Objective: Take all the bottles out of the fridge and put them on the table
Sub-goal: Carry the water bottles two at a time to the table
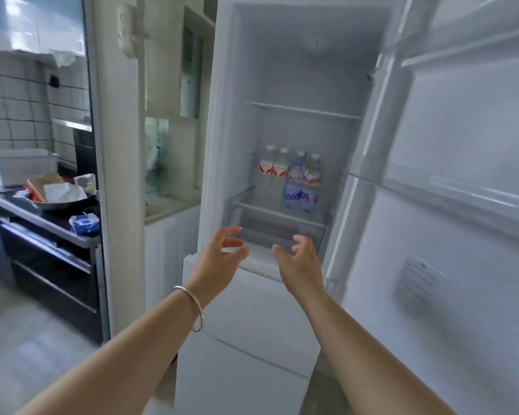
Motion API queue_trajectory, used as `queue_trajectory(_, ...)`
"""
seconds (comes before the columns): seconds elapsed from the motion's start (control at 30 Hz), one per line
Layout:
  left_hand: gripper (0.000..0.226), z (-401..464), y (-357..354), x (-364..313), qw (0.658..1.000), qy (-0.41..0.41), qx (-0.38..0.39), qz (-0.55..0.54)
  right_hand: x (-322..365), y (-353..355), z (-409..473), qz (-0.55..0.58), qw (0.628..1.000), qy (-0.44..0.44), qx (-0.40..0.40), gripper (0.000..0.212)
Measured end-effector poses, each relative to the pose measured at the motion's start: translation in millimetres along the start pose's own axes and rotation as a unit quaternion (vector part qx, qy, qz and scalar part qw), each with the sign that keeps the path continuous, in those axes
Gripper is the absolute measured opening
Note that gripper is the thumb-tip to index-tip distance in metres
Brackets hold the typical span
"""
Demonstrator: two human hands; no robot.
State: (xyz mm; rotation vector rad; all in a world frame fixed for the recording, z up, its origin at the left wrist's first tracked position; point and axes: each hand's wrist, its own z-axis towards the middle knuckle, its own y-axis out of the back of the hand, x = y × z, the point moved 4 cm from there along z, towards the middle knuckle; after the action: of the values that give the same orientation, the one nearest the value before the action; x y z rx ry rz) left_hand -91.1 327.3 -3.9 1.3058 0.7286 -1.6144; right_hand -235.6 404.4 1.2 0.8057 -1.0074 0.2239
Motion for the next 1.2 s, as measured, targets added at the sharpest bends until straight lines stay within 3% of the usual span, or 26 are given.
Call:
queue_trajectory(0.3,0.036,166.3,-9.1,57.2,0.999,0.034,0.025,-0.026,-29.1,-63.9,154.9,0.010,0.999,-0.043,-0.013,0.060)
queue_trajectory(0.5,0.028,275.4,-34.0,107.1,0.994,0.039,0.075,-0.068,-59.0,-97.9,252.3,-0.004,0.996,-0.068,-0.064,0.063)
queue_trajectory(0.67,0.043,373.3,-64.6,126.2,0.990,0.036,0.122,-0.062,-82.6,-101.4,325.8,-0.016,0.982,-0.117,-0.145,0.067)
queue_trajectory(0.93,0.034,465.8,-149.0,147.0,0.976,0.043,0.194,-0.089,-127.8,-77.7,403.1,0.053,0.969,-0.074,-0.227,0.032)
queue_trajectory(1.03,0.043,490.3,-177.8,144.6,0.974,0.012,0.209,-0.090,-141.7,-67.6,437.3,0.122,0.967,-0.044,-0.220,0.045)
queue_trajectory(1.1,0.047,501.8,-191.6,137.8,0.974,-0.030,0.204,-0.090,-152.2,-62.9,457.8,0.168,0.959,-0.048,-0.222,0.064)
queue_trajectory(1.2,0.055,523.1,-212.9,133.6,0.969,-0.081,0.199,-0.119,-164.3,-57.3,481.8,0.152,0.965,-0.031,-0.213,0.090)
